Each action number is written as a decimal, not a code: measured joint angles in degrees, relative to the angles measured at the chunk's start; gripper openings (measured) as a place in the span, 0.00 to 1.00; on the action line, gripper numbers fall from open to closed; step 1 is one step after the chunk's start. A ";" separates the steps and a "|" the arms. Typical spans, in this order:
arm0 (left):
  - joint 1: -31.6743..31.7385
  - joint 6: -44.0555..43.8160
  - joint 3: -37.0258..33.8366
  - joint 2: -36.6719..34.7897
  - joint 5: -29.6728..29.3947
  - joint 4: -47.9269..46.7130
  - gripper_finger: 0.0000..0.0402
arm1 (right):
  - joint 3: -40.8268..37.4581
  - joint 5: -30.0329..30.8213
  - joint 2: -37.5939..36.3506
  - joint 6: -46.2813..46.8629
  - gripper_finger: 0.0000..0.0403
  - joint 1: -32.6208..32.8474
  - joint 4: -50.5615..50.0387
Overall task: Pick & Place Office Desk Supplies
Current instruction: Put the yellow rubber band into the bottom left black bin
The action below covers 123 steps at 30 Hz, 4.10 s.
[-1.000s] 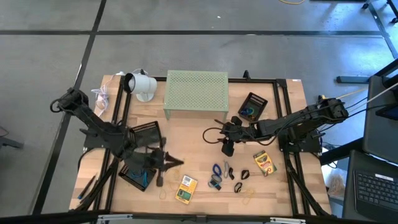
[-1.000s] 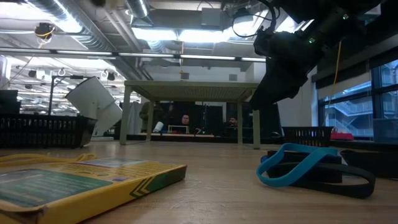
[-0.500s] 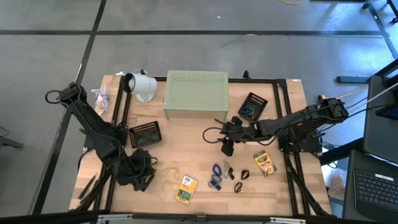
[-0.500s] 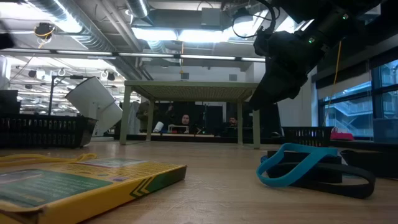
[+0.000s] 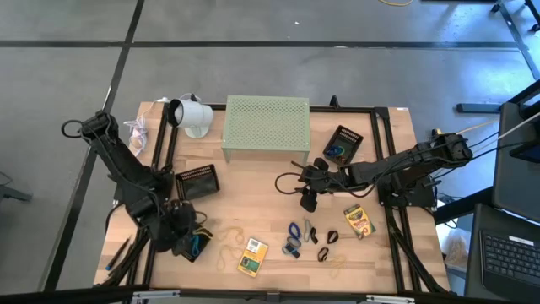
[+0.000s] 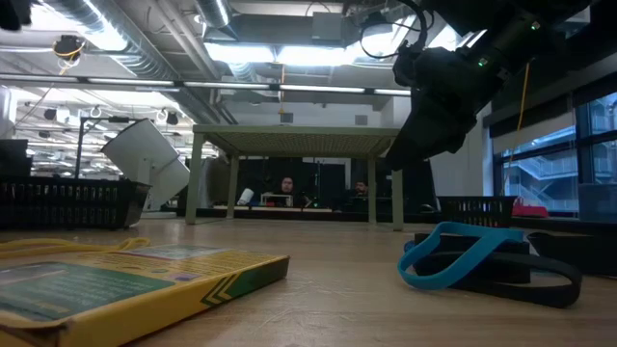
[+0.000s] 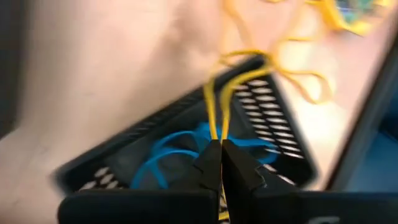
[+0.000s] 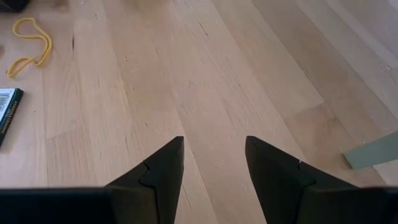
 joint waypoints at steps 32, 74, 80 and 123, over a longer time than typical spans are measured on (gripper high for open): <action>0.33 4.82 0.00 1.95 -1.01 0.62 0.30 | 0.00 0.00 0.00 -0.02 0.44 -0.01 0.00; -1.10 10.95 0.02 3.48 -8.42 0.21 0.43 | 0.00 1.51 0.00 -0.04 0.44 0.00 -0.02; -1.10 15.65 0.02 9.89 -3.39 0.16 0.43 | 0.01 1.51 0.00 -0.04 0.44 0.00 -0.02; -4.93 25.18 25.79 14.91 -10.13 -26.37 0.01 | 0.01 1.51 0.00 -0.20 0.44 0.00 -0.02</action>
